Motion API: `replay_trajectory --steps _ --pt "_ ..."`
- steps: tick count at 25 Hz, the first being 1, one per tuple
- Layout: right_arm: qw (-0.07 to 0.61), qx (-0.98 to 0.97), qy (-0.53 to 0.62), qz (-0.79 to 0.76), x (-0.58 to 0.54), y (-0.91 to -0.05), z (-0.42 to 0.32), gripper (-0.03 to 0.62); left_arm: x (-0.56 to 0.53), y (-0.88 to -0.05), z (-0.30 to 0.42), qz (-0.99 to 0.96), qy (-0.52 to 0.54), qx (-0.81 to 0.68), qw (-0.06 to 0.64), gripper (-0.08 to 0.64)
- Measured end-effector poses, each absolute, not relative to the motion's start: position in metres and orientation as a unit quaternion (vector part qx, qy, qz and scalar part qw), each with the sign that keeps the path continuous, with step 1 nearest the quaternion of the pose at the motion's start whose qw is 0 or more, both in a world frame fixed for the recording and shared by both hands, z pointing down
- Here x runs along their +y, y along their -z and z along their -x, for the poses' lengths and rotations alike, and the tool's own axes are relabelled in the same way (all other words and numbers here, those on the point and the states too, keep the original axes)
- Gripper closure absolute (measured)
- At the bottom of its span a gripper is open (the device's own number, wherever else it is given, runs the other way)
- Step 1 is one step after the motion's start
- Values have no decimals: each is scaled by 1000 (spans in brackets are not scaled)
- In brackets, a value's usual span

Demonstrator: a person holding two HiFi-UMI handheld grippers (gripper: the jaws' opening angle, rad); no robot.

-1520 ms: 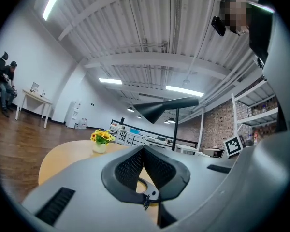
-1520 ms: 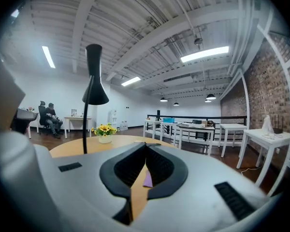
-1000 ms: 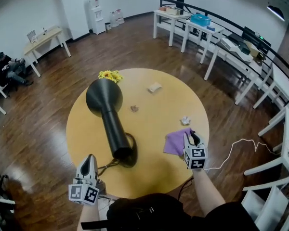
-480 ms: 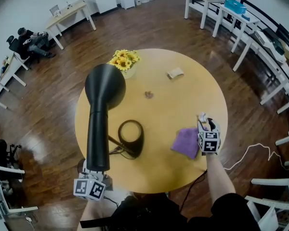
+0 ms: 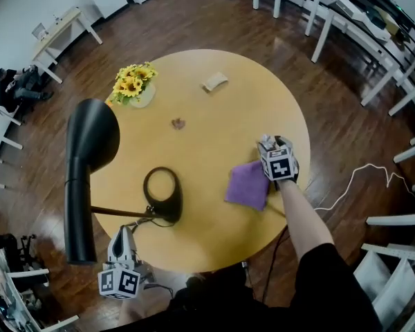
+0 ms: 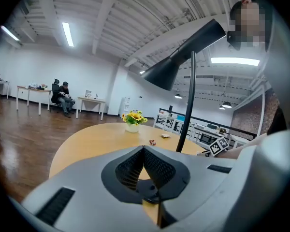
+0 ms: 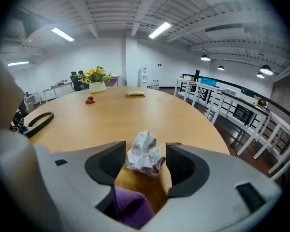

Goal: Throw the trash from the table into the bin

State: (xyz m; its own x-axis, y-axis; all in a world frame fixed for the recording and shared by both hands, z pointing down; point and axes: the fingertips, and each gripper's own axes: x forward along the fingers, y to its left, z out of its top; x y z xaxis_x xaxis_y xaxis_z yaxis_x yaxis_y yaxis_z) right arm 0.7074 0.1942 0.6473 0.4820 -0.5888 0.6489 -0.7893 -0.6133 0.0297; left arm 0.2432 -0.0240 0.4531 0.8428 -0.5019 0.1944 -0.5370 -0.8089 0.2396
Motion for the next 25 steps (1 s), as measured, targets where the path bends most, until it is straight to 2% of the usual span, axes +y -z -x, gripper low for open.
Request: replay_trajectory --steps 5,7,12,25 --pt "176 -404 -336 -832 210 -661 -708 333 -13 -455 -254 -953 -75 -264 125 560" --pt "172 -407 -337 -832 214 -661 -710 396 -8 -459 -264 -956 -80 -257 117 560" --pt "177 -401 -293 -850 218 -642 -702 411 -4 -454 -280 -962 -64 -241 112 560" --pt "123 -462 -145 -866 188 -486 -542 411 -11 -412 -250 -978 24 -176 111 560"
